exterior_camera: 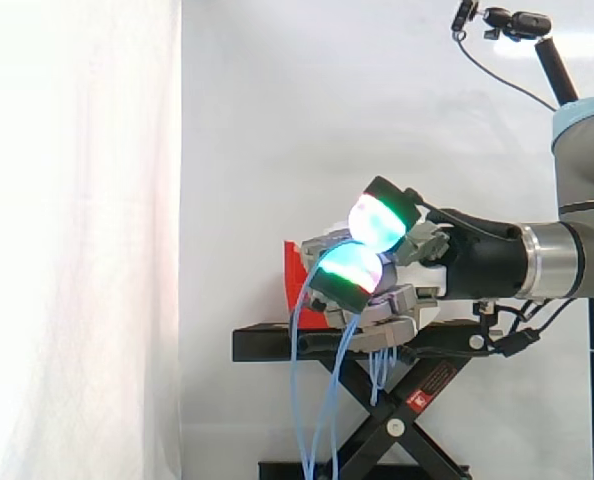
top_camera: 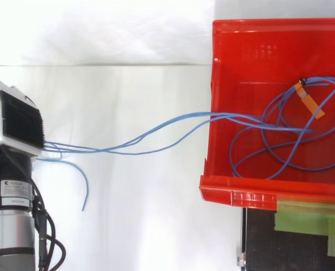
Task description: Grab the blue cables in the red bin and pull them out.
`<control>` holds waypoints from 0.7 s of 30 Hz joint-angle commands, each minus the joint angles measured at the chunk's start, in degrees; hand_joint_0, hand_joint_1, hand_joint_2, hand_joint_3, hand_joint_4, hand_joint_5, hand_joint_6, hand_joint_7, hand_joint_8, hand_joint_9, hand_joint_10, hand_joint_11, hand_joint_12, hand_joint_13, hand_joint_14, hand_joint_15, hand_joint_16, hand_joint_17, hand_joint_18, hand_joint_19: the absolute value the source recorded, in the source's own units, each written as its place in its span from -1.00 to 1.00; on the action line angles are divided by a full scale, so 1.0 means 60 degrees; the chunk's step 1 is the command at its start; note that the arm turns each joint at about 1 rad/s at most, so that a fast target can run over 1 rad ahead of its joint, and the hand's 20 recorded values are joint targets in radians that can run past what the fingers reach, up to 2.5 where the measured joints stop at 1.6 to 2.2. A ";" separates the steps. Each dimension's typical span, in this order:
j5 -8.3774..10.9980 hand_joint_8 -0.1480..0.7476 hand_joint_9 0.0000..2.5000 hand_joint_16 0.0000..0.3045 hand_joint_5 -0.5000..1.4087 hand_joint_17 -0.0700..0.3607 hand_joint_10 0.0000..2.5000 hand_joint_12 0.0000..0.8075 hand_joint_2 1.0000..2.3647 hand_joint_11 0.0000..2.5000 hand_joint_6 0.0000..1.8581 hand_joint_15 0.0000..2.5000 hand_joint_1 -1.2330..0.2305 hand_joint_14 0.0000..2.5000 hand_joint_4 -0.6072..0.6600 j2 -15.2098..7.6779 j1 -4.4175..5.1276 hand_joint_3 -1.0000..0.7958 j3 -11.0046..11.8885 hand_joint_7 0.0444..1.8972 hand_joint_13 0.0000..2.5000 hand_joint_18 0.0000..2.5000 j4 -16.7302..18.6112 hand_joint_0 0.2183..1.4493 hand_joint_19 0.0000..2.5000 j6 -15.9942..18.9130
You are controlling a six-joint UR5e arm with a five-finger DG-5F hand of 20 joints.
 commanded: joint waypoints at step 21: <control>0.0000 -0.11 -0.34 -0.78 0.03 -0.32 0.20 -0.24 -1.00 -0.04 0.37 -0.20 -0.62 1.00 0.08 0.0001 0.0000 -0.95 -0.0011 -0.64 -0.28 0.07 0.0000 0.35 0.45 -0.0005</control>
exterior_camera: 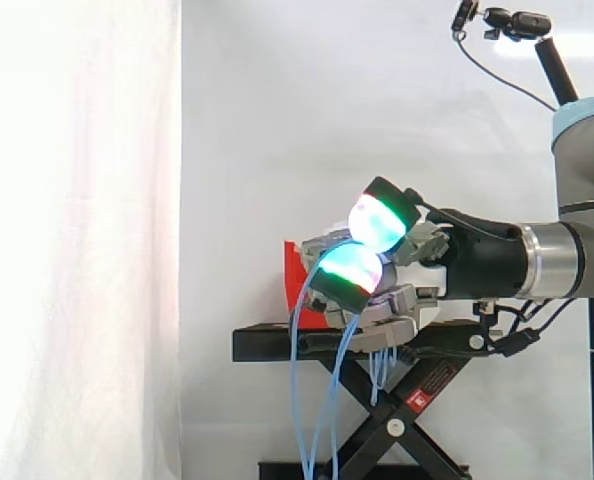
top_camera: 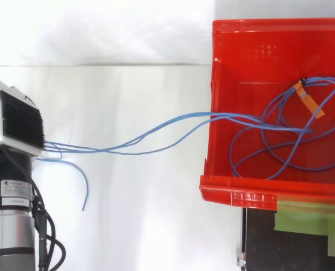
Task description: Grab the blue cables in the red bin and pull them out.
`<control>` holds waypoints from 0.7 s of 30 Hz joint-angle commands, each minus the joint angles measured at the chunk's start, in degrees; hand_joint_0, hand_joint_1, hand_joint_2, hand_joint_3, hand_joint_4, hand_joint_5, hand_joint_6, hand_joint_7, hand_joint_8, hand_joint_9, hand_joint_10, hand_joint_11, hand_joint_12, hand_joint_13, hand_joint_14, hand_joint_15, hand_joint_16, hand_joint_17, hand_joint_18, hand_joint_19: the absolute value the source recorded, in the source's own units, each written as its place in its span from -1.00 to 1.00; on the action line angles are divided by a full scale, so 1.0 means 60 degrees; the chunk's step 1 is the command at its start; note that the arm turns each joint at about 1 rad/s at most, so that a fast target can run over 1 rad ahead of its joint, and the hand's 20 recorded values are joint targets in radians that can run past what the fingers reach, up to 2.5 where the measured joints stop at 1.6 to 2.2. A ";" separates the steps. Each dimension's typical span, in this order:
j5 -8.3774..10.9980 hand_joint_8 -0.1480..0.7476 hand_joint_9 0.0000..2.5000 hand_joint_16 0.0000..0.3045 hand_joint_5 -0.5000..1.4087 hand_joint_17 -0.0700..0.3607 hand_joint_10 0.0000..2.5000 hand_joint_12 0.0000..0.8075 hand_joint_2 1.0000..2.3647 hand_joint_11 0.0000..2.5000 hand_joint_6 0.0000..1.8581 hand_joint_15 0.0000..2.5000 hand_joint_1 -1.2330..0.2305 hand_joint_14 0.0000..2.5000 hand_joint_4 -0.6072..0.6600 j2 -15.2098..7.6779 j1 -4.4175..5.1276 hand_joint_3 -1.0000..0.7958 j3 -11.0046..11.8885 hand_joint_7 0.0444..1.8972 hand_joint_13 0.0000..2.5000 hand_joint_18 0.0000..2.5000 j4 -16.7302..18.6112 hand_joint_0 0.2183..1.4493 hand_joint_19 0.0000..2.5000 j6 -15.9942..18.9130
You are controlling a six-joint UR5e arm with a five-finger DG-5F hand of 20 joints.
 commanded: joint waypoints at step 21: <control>0.0000 -0.11 -0.34 -0.78 0.02 -0.32 0.18 -0.24 -1.00 -0.03 0.37 -0.20 -0.62 1.00 0.09 0.0000 0.0000 -0.93 0.0005 -0.63 -0.28 0.08 0.0002 0.34 0.45 -0.0001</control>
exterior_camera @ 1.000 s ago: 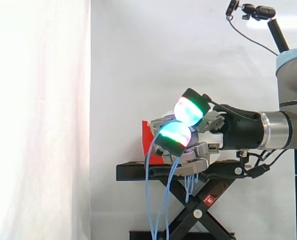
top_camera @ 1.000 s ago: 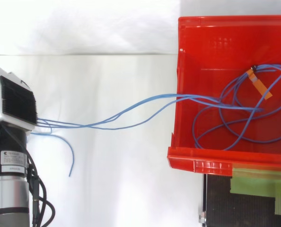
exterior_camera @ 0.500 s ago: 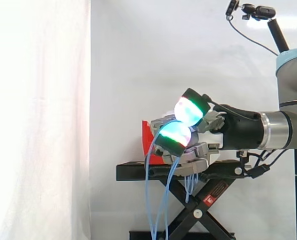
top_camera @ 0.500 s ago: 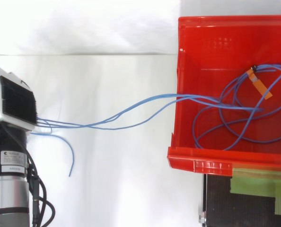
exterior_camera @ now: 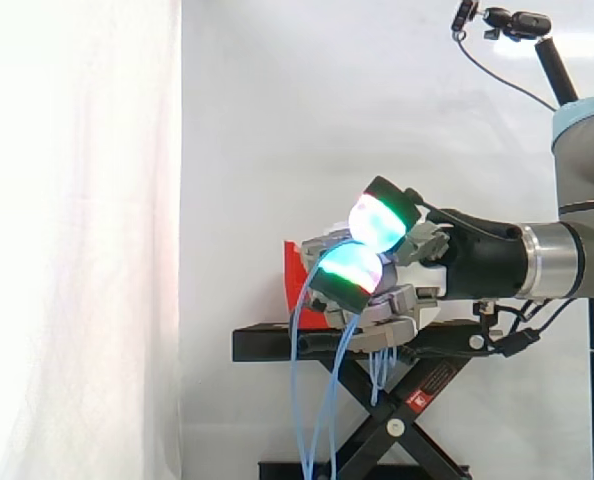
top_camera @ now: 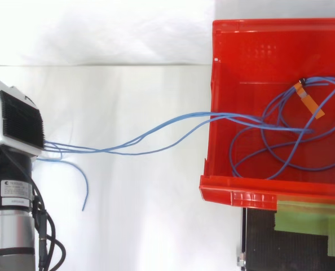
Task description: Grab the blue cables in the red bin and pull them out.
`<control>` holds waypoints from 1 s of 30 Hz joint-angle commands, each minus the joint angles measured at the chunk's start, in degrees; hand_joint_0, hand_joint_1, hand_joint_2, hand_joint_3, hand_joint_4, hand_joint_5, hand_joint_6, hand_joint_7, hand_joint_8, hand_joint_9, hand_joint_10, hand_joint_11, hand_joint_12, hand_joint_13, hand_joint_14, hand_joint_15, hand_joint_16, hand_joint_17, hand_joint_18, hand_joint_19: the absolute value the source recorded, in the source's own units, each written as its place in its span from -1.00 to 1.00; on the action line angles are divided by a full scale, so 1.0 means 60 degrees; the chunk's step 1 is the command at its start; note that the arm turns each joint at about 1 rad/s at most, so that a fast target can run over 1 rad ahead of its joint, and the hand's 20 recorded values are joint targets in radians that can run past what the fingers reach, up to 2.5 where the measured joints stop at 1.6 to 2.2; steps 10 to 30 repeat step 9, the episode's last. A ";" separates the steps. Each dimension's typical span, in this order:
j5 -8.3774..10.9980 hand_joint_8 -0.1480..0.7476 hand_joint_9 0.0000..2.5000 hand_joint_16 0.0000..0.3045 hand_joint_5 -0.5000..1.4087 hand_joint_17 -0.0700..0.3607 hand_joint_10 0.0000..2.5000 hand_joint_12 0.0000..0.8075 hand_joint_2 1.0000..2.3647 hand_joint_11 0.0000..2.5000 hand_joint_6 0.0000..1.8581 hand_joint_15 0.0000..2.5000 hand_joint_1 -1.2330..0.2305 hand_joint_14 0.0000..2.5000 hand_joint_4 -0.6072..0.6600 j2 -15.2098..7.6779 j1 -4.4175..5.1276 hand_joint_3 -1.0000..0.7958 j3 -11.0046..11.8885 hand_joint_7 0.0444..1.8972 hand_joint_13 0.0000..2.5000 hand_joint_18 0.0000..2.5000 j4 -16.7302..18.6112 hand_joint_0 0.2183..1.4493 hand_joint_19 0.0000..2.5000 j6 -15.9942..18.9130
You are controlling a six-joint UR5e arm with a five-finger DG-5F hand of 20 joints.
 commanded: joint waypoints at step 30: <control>0.0000 -0.10 -0.34 -0.78 0.02 -0.32 0.16 -0.25 -1.00 -0.02 0.37 -0.20 -0.62 1.00 0.09 0.0000 0.0000 -0.93 0.0007 -0.62 -0.28 0.08 0.0000 0.34 0.46 -0.0005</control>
